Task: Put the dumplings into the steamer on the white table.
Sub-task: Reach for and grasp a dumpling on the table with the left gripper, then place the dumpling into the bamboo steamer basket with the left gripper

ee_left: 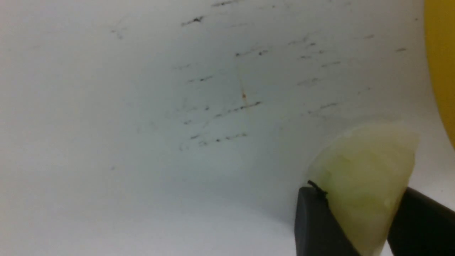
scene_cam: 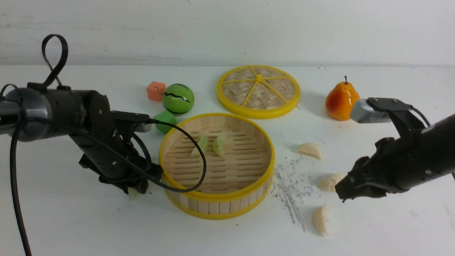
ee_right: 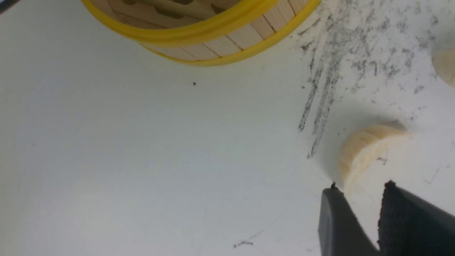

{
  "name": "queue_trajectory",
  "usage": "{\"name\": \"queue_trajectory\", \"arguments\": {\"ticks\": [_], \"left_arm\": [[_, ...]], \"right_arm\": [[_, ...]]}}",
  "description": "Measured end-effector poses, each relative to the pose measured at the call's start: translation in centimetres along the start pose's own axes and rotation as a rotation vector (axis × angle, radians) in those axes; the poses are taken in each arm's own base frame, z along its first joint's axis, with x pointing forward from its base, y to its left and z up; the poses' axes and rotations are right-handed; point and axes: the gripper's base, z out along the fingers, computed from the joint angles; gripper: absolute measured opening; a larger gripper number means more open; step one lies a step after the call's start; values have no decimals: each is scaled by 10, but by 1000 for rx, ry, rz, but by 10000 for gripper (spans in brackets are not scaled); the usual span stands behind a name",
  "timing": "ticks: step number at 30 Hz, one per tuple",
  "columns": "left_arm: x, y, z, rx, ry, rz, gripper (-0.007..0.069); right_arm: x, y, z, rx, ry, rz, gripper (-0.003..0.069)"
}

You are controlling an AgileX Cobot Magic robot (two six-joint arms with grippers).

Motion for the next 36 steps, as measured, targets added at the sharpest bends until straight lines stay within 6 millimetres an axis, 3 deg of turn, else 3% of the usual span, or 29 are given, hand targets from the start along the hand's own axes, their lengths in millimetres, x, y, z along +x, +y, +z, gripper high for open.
{"name": "queue_trajectory", "arguments": {"ticks": [7, 10, 15, 18, 20, 23, 27, 32, 36], "left_arm": [[-10, -1, -14, 4, -24, -62, 234], [-22, -3, -38, 9, -82, -65, 234], [-48, -16, -100, 93, -207, -101, 234], [-60, -48, -127, 204, -257, -81, 234], [-64, -74, -131, 245, -259, -47, 234], [-70, -112, -123, 266, -234, -3, 234], [-83, -157, -89, 181, -193, 41, 234], [-94, -184, -45, 50, -156, 61, 234], [-98, -189, -24, 12, -137, 33, 234]], "right_arm": [[0, 0, 0, 1, -1, -2, 191], [0, 0, 0, 2, -4, -3, 191], [-1, -1, 0, 9, -13, -14, 192], [-2, -1, 0, 12, -19, -19, 197], [-2, -1, 0, 13, -20, -21, 199], [-1, -1, 0, 9, -14, -22, 199], [2, 1, 0, -12, 18, -23, 200], [3, 3, 0, -31, 38, -19, 203], [5, 7, 0, -73, 58, 2, 206]]}}
